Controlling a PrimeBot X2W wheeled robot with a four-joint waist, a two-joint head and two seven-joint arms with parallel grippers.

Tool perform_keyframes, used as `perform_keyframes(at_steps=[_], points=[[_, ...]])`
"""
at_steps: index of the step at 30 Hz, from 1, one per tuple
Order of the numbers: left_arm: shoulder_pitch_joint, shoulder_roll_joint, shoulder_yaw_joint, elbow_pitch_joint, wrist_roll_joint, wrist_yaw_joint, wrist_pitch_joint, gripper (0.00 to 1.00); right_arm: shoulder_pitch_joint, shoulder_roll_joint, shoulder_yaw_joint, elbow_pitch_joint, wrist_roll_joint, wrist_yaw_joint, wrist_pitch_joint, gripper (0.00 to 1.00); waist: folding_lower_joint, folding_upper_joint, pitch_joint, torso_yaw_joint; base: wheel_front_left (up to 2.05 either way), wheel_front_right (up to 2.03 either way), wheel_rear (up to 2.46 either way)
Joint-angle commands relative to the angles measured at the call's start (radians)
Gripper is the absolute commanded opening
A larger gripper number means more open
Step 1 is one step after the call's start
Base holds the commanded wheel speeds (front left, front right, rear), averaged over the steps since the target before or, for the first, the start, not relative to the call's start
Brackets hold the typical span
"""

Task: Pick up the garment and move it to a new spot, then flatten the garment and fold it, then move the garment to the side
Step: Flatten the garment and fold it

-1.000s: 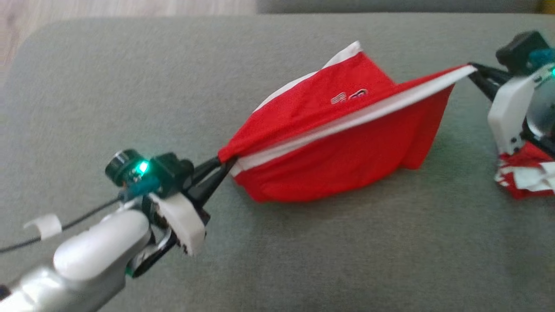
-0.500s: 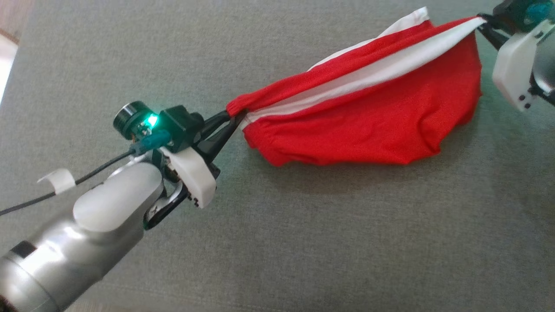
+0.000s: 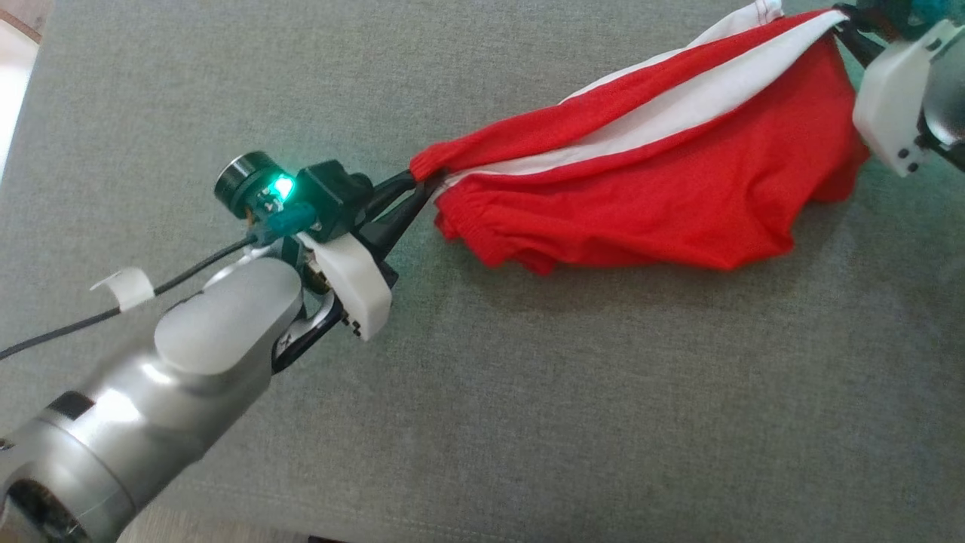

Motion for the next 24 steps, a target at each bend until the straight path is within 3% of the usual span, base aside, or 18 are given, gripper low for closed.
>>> perform_keyframes(at_steps=[1,2,3,4,5,11,15,18,20,24], points=[[-0.046,0.025,0.034,0.0,0.009,-0.002,-0.009,0.0,-0.02,0.001,-0.006,0.001,-0.004,0.007,-0.019,0.0,0.0,0.0,0.001,0.002,0.0,0.0,0.0],[-0.047,0.021,0.033,0.008,0.007,-0.003,-0.009,0.0,-0.021,0.008,-0.006,0.01,-0.002,0.007,-0.03,1.0,0.0,0.0,0.0,0.002,0.0,0.0,0.0],[-0.049,0.018,0.032,0.016,0.006,-0.004,-0.01,0.31,-0.02,0.014,-0.006,0.023,0.006,0.007,-0.035,1.0,0.0,0.0,0.0,0.003,0.0,0.0,0.0],[-0.049,0.016,0.034,0.024,0.005,-0.002,-0.014,0.76,-0.019,0.02,-0.006,0.032,0.004,0.007,-0.038,1.0,0.0,0.0,-0.001,0.003,0.0,0.0,0.0],[-0.049,0.013,0.036,0.032,0.005,0.002,-0.02,1.0,-0.018,0.026,-0.006,0.043,0.007,0.007,-0.044,1.0,0.0,0.0,-0.003,0.002,0.0,0.0,0.0],[-0.03,0.009,0.052,0.069,-0.006,0.021,-0.054,1.0,-0.004,0.061,-0.015,0.121,0.069,0.007,-0.123,1.0,0.0,0.0,-0.045,-0.019,0.0,0.0,0.0],[-0.005,0.016,0.096,0.07,-0.035,0.054,-0.081,1.0,0.01,0.09,-0.036,0.159,0.068,0.007,-0.25,1.0,0.0,0.0,-0.092,-0.046,0.0,0.0,0.0],[0.025,0.024,0.153,0.048,-0.065,0.089,-0.099,1.0,0.037,0.136,-0.103,0.202,0.084,0.007,-0.358,1.0,0.0,0.0,-0.136,-0.075,0.0,0.0,0.0],[0.038,0.027,0.176,0.034,-0.075,0.1,-0.103,1.0,0.049,0.155,-0.131,0.214,0.093,0.007,-0.381,1.0,0.0,0.0,-0.151,-0.085,0.0,0.0,0.0],[0.104,0.043,0.293,-0.043,-0.088,0.163,-0.109,1.0,0.117,0.231,-0.26,0.244,0.117,0.007,-0.42,1.0,0.0,0.0,-0.222,-0.124,0.0,0.0,0.0]])
